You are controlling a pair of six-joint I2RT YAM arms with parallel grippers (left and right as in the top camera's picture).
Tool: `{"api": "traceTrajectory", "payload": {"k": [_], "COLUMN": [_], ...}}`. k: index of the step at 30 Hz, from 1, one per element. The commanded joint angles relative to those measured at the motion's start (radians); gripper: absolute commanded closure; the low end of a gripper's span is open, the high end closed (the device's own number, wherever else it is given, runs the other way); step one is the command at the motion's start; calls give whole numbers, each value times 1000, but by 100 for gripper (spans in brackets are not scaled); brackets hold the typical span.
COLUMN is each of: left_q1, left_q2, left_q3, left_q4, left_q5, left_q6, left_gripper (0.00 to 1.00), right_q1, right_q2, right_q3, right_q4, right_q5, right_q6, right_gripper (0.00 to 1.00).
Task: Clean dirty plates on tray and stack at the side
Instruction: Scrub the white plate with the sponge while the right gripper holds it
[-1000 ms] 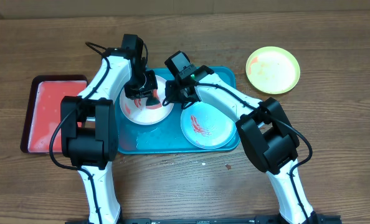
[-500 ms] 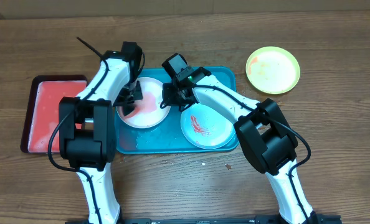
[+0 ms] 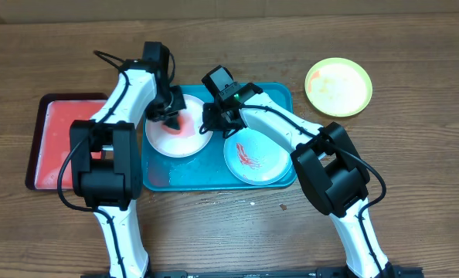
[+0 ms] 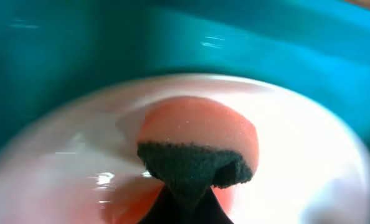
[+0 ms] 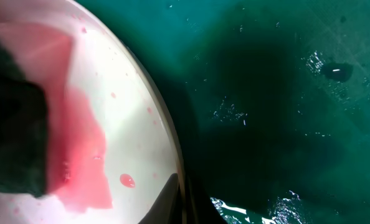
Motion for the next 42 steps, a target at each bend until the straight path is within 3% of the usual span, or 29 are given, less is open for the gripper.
{"api": "traceTrajectory", "payload": {"k": [1, 11, 21, 25, 28, 36, 42], "left_q1": [-58, -73, -40, -16, -8, -18, -47], "left_q2": [25, 25, 25, 25, 25, 25, 25], "left_q3": [13, 13, 13, 13, 13, 13, 13], "left_q4": [4, -121, -240, -206, -149, 33, 21], "left_q5": [119, 98, -373, -458, -418, 64, 120], "left_q6": [5, 29, 36, -13, -58, -56, -16], "left_gripper": [96, 96, 96, 96, 96, 96, 96], "right_q1": [-9, -10, -10, -10, -10, -10, -9], "right_q2": [18, 18, 18, 18, 18, 18, 18], "right_q3": [-13, -13, -13, -13, -13, -13, -13], "right_q4": [-9, -10, -10, -9, -7, -6, -6], "right_q5": [28, 28, 28, 28, 28, 28, 27], "right_q6": [-7, -7, -7, -7, -7, -7, -7], "right_gripper": [96, 96, 96, 96, 96, 96, 96]}}
